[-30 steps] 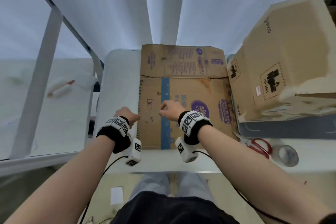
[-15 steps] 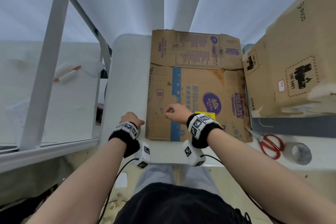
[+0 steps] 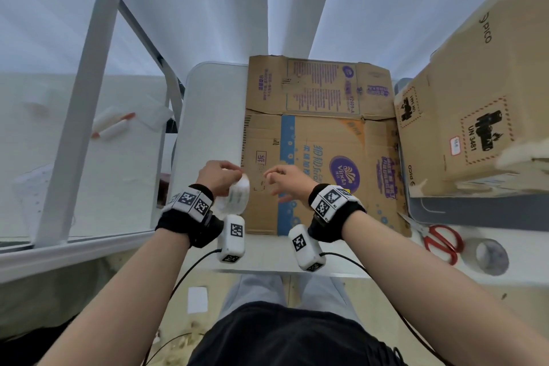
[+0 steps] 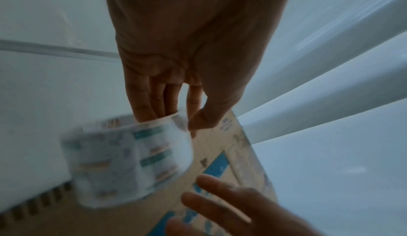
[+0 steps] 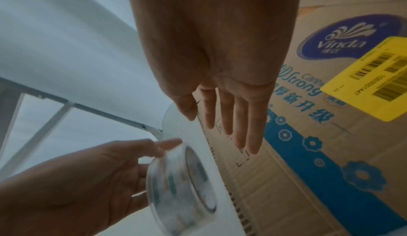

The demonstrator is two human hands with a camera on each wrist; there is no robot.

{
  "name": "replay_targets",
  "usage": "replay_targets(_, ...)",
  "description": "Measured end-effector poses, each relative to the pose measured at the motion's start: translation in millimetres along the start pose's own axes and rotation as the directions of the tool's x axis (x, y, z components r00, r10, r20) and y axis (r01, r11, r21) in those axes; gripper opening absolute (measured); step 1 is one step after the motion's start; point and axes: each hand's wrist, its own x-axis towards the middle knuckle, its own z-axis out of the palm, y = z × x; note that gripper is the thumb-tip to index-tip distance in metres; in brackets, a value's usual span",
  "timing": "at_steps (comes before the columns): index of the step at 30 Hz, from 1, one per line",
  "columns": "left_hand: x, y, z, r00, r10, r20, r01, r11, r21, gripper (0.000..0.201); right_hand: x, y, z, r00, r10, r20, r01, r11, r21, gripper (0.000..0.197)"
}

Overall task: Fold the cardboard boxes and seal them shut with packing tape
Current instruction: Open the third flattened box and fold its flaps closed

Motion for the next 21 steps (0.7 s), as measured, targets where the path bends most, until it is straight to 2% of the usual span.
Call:
replay_targets(4,-18.8,37.8,5.7,0.966,0.088,0.242,-0.048,0.985,-0.167,0.025,-8.1,6.1,-12.3,0.998,0.027,0.049,-0.036,0.979,0.203,0.045)
replay_targets(6,-24.1,52.6,12.0,0.936,0.142,0.321,-0.072,0.973,-0.219,0.026,-14.0,10.3,-19.4,0.998,-0.016,0.063,-0.002,0.962,0.274,0.053)
replay_targets(8,-28.3,64.8,19.7,0.915,0.177,0.363,-0.078,0.959,-0.272,0.029,-19.4,14.2,-27.4,0.998,-0.056,0.013,0.047,0.927,0.373,0.052)
replay_targets(12,-34.6,86.1,37.0,0.892,0.241,0.382,-0.096,0.928,-0.361,0.032,-30.6,23.0,-46.6,0.987,-0.1,-0.129,0.151,0.855,0.496,0.034)
replay_targets(15,-35.5,98.2,50.0,0.88,0.303,0.366,-0.193,0.932,-0.306,0.029,-39.7,29.2,-61.8,0.967,-0.111,-0.228,0.215,0.834,0.507,0.025)
replay_targets(18,-34.9,105.7,59.1,0.832,0.377,0.408,-0.291,0.921,-0.257,0.03,-49.8,36.1,-75.7,0.948,-0.152,-0.28,0.278,0.824,0.493,0.021)
replay_targets(21,-34.5,111.0,68.5,0.82,0.43,0.378,-0.34,0.897,-0.282,0.027,-61.9,44.4,-89.1,0.941,-0.19,-0.281,0.316,0.791,0.524,0.026)
